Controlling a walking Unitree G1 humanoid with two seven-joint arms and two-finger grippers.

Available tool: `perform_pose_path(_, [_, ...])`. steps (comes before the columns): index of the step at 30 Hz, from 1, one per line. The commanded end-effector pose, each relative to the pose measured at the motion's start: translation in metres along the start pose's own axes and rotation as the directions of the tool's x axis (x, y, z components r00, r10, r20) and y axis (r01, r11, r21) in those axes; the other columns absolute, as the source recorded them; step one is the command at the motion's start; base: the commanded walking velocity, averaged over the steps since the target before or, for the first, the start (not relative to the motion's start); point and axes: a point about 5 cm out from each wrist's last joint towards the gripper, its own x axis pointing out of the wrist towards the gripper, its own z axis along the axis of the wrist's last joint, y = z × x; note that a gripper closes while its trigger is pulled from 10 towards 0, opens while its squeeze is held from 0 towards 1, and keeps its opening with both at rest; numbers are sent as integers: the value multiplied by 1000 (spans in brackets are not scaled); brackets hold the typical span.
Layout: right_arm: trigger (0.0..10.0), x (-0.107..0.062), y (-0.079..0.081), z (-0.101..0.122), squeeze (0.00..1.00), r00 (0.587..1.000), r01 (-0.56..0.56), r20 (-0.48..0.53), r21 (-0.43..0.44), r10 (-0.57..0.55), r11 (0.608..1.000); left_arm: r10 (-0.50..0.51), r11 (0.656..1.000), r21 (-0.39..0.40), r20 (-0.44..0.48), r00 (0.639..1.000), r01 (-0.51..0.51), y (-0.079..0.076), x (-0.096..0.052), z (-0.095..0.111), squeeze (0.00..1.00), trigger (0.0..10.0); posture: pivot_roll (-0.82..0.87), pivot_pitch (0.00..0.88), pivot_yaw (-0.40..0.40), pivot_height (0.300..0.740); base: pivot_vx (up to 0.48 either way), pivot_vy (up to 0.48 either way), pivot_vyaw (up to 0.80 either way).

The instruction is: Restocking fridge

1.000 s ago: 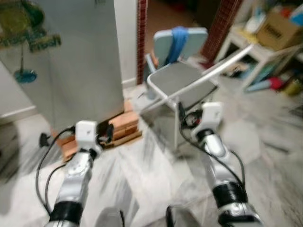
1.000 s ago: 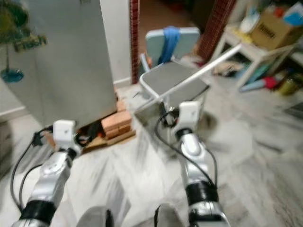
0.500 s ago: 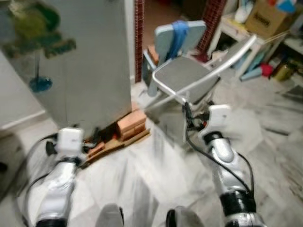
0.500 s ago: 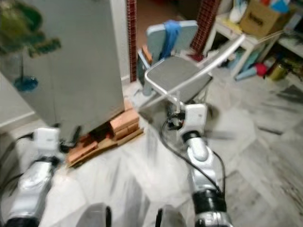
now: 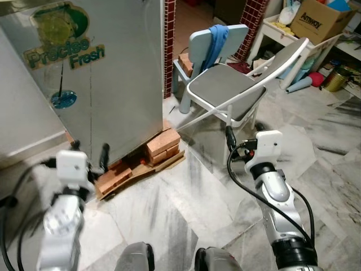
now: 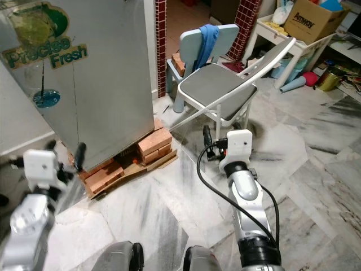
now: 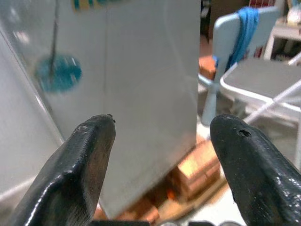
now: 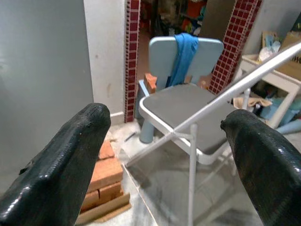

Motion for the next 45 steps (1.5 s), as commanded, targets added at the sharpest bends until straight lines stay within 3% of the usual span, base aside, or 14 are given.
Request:
perform_pose_path(1, [10000,-2,-3,4,0,1000,13,9,-10,-13,1000,17,1000,-4,1,1000,-17,-4,-5,1,0,10000,79,103,-23,740,0,0,0])
perform_pose_path(9, [10000,1,-4,4,0,1000,19,8,-13,-19,1000,23,1000,-16,-5,1000,-23,-1,1,6,0,10000,79,90,-20,740,0,0,0])
perform_pose_path(24, [10000,7,-2,5,0,1000,12,14,-14,-12,1000,-22,999,-38,-30,999,21,-6,2,6,0,10000,86,88,-17,740,0,465,-598])
perform_pose_path(45, [10000,9,0,5,0,999,24,25,-7,-23,1000,-43,999,-7,-37,998,43,-6,10,6,0,10000,87,92,8,740,0,480,0])
